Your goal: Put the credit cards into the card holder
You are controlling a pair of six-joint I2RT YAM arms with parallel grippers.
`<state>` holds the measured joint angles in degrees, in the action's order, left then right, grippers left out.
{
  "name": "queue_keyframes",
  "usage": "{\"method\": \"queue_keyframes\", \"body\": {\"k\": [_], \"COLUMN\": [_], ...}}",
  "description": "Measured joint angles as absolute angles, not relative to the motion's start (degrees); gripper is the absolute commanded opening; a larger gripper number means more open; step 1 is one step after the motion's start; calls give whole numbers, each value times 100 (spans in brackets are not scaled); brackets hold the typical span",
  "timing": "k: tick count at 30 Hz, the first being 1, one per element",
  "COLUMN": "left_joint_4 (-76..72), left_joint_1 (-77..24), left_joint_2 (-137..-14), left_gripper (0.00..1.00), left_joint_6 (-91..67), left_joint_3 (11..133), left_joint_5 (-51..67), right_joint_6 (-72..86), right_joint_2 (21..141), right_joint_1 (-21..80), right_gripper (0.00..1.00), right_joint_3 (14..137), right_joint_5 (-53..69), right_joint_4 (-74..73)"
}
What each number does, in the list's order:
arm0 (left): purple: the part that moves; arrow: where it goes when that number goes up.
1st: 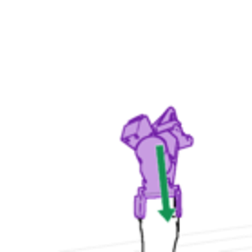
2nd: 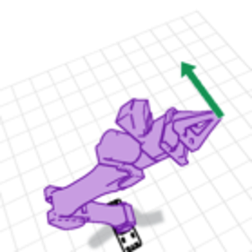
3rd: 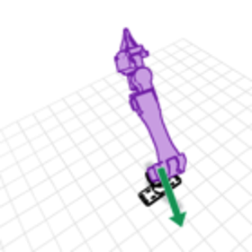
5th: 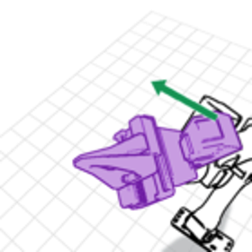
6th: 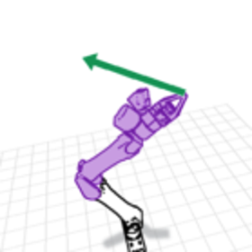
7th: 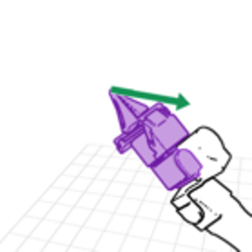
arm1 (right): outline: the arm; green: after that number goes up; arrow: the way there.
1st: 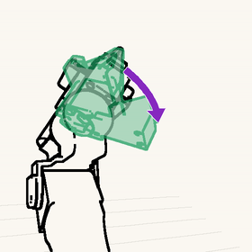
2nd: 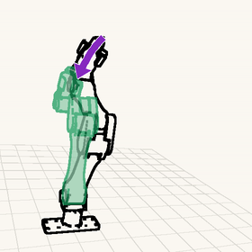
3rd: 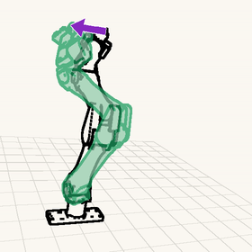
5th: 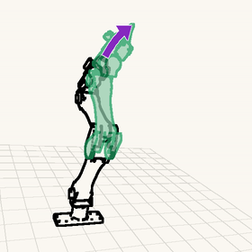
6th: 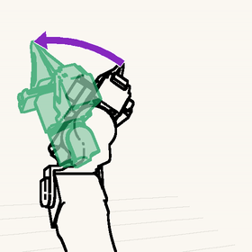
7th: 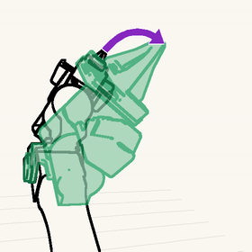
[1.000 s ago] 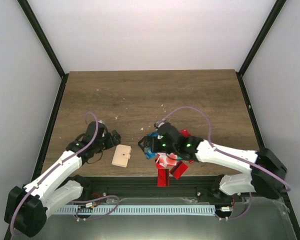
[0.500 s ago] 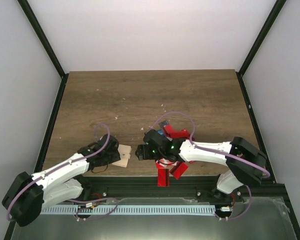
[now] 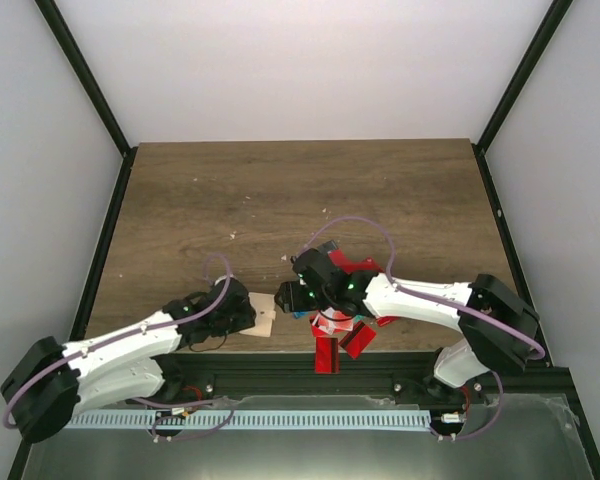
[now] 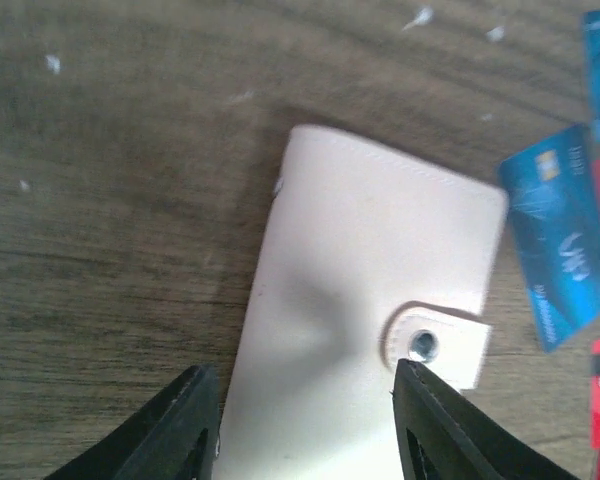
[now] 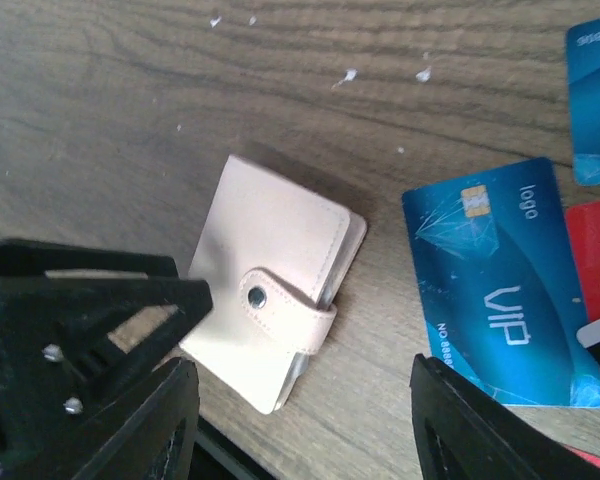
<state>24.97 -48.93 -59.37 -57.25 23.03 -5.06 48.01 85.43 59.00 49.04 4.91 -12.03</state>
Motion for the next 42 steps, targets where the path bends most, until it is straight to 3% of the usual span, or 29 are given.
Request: {"method": "queue_keyframes", "body": {"k": [3, 8, 19, 24, 29, 33, 37, 42], "left_joint_4": [2556, 2633, 2414, 1964, 1238, 661, 552, 593], "left_joint_1": [-4906, -4906, -4893, -4875, -4831, -4814, -4814, -4814], "left_joint_2": [-5426, -4943, -5564, -5881, -6108, -6003, -5631, -5009], "left_gripper": [57, 50, 42, 27, 4, 4, 4, 4], "left_joint_6": [-5704, -5590, -5336, -5207, -5109, -5059, -4991, -4790], "left_joint_3": [2303, 2307, 2036, 1938, 1785, 1573, 1522, 1625], "left_joint_5": [-672, -899, -742, -545, -213, 143, 357, 392], "right_joint_6": [4619, 4550, 4877, 5009, 5046, 5041, 4995, 4836], "right_joint_2": [8545, 8700, 9507, 9647, 9695, 9695, 9684, 9406], "right_joint_1": [5896, 5896, 5894, 5881, 5857, 5837, 5767, 5596], "right_gripper": [58, 57, 49, 44, 41, 41, 45, 64], "right_joint_3": [4904, 4912, 5046, 5109, 5109, 5109, 5109, 5103], "right_joint_5": [744, 1125, 1479, 1553, 1658, 1671, 1627, 1643], "right_joint_4": [-1205, -1199, -1059, -930, -784, -731, -792, -899]}}
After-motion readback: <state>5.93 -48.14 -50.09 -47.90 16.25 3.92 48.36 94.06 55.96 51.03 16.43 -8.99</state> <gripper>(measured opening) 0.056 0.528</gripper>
